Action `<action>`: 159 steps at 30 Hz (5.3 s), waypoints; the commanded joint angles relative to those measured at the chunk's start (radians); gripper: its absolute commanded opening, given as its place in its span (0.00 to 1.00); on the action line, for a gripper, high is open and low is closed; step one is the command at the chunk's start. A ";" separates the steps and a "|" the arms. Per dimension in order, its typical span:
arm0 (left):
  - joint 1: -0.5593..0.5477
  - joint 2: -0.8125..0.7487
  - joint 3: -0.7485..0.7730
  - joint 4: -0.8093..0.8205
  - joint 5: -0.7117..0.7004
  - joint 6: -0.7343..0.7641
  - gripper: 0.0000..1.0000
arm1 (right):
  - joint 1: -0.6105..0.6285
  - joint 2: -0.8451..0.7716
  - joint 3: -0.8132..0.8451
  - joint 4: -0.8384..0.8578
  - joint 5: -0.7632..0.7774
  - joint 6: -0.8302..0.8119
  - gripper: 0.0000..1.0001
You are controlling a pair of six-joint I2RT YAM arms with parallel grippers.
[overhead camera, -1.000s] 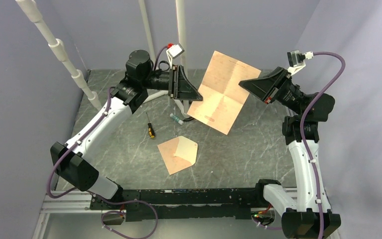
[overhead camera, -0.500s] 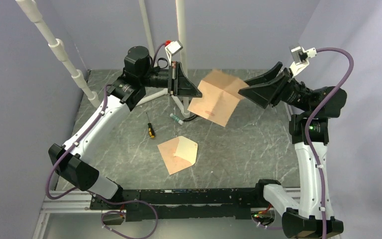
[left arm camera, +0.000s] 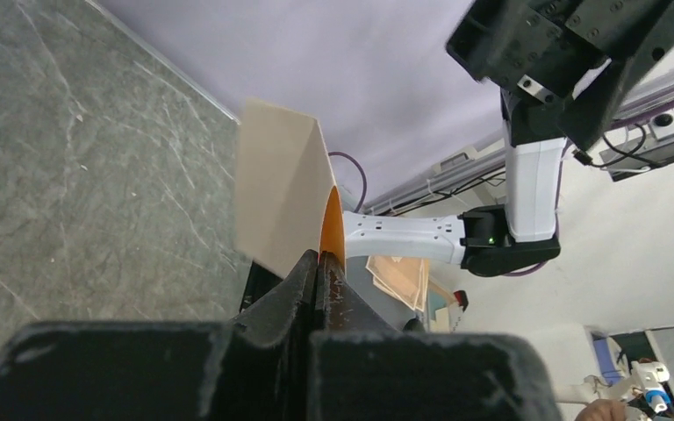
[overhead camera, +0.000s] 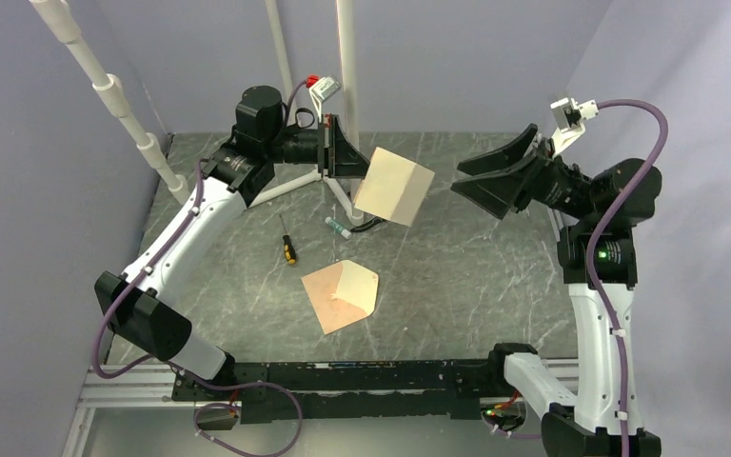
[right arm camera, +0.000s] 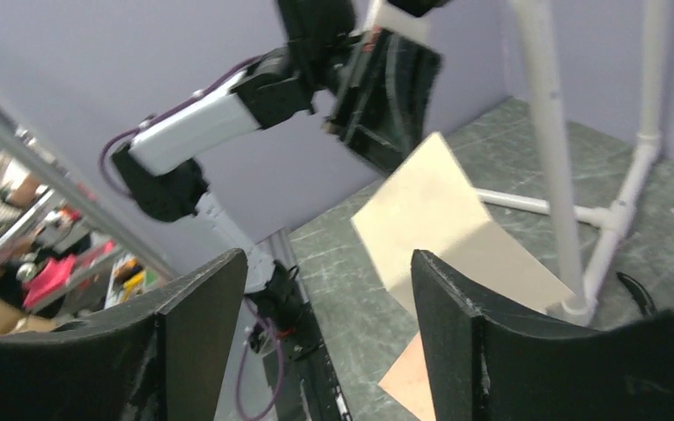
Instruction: Place the letter into the envelope and seal it
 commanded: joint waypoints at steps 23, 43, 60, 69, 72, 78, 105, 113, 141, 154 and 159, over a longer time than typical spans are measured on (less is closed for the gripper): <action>-0.001 -0.118 -0.024 0.176 -0.063 -0.040 0.02 | 0.369 0.032 -0.153 -0.050 0.642 0.095 0.82; -0.001 -0.128 -0.050 0.236 -0.043 -0.077 0.02 | 0.445 0.147 -0.186 0.323 0.561 0.317 0.38; -0.001 -0.319 -0.100 -0.056 -0.544 0.126 0.80 | 0.445 0.096 -0.205 0.376 0.731 0.276 0.00; -0.001 -0.289 -0.177 0.244 -0.255 -0.056 0.93 | 0.470 0.164 -0.202 0.578 0.674 0.389 0.00; -0.003 -0.258 -0.168 0.321 -0.178 -0.114 0.93 | 0.487 0.175 -0.189 0.580 0.666 0.390 0.00; -0.003 -0.230 -0.178 0.399 -0.108 -0.174 0.54 | 0.506 0.170 -0.198 0.568 0.681 0.373 0.00; -0.001 -0.173 0.172 -0.539 0.178 0.677 0.02 | 0.533 0.282 0.305 -0.440 0.194 -0.427 0.61; -0.001 -0.168 0.143 -0.502 0.243 0.643 0.02 | 0.553 0.275 0.254 -0.309 0.208 -0.346 0.36; -0.008 -0.155 -0.234 0.808 -0.261 -0.612 0.72 | 0.558 0.089 -0.200 0.541 0.974 0.334 0.00; -0.009 -0.148 -0.240 0.764 -0.229 -0.565 0.03 | 0.565 0.091 -0.198 0.396 0.978 0.304 0.00; -0.009 -0.168 -0.180 0.574 -0.055 -0.362 0.02 | 0.560 0.025 -0.178 0.192 0.940 0.094 0.59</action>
